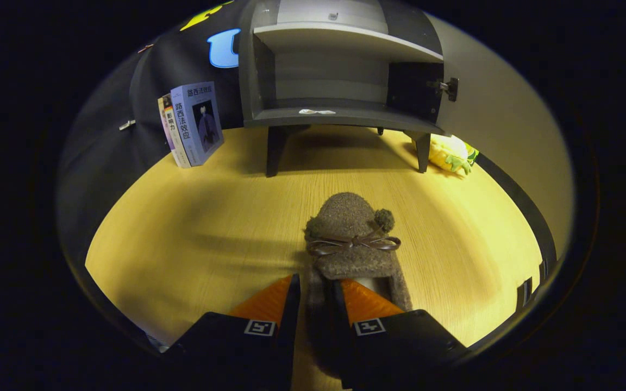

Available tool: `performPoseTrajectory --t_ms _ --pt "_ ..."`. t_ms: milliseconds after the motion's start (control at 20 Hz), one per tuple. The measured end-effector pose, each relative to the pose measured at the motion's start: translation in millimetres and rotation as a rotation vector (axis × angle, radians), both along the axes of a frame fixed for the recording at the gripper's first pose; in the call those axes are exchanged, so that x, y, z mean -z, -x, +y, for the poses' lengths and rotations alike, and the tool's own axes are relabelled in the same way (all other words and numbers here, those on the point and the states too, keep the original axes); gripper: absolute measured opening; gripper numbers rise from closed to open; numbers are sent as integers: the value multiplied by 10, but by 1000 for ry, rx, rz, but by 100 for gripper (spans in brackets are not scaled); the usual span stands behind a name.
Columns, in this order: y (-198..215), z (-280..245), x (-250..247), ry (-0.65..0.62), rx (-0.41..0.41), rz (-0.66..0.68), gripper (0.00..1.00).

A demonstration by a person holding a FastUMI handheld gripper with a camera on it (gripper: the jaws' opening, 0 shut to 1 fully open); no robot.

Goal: Open the shoe cabinet door, grab the shoes and put them into the shoe cabinet, then close the shoe cabinet door.

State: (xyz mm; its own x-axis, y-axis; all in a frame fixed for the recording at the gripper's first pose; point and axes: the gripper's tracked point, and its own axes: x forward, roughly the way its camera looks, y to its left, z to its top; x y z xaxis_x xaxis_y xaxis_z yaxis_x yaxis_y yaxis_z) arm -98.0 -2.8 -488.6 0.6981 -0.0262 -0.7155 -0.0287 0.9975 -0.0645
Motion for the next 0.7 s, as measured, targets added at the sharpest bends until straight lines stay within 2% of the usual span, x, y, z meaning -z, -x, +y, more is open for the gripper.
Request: performPoseTrajectory --t_ms 200,600,650,700 --pt "-192 -18 71 4 0 -7 35" --pt "-359 -39 155 13 -10 -18 35" --pt "-319 -35 121 13 -12 -9 14" --pt "-322 -31 118 18 -20 -6 14"
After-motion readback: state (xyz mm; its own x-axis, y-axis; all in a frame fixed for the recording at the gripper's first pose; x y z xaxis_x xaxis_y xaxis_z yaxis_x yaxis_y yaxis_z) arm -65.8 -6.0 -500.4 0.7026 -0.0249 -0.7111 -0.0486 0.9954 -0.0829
